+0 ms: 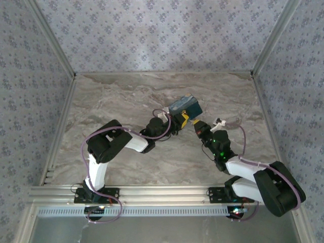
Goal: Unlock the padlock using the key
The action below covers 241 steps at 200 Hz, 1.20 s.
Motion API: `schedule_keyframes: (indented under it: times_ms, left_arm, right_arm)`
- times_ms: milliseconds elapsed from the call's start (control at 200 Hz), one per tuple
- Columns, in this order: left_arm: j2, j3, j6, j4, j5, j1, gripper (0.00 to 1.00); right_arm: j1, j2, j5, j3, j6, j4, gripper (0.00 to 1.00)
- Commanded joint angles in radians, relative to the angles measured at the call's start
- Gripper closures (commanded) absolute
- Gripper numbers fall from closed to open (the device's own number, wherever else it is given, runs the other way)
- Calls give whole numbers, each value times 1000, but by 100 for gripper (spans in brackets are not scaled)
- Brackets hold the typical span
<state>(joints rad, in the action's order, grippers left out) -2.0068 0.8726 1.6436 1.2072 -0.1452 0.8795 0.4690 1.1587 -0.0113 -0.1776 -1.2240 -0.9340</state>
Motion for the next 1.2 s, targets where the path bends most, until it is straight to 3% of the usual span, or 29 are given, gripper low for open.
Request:
schedule_keyframes:
  times_ms: [0, 400, 825, 1059, 1199]
  left_arm:
    - [-5, 32, -8, 63, -52, 22, 99]
    - [-4, 40, -17, 65, -59, 26, 99]
    - [2, 47, -38, 45, -80, 35, 99]
    - [9, 31, -44, 42, -88, 39, 100]
    - [16, 33, -57, 24, -95, 40, 100]
  right_arm:
    - [-5, 12, 16, -30, -26, -9, 100]
    - [-20, 96, 46, -31, -150, -86, 100]
    - [-34, 93, 75, -55, -256, -21, 100]
    - [-47, 39, 93, -97, -313, 140, 100]
    - [-43, 5, 99, -134, -239, 255, 100]
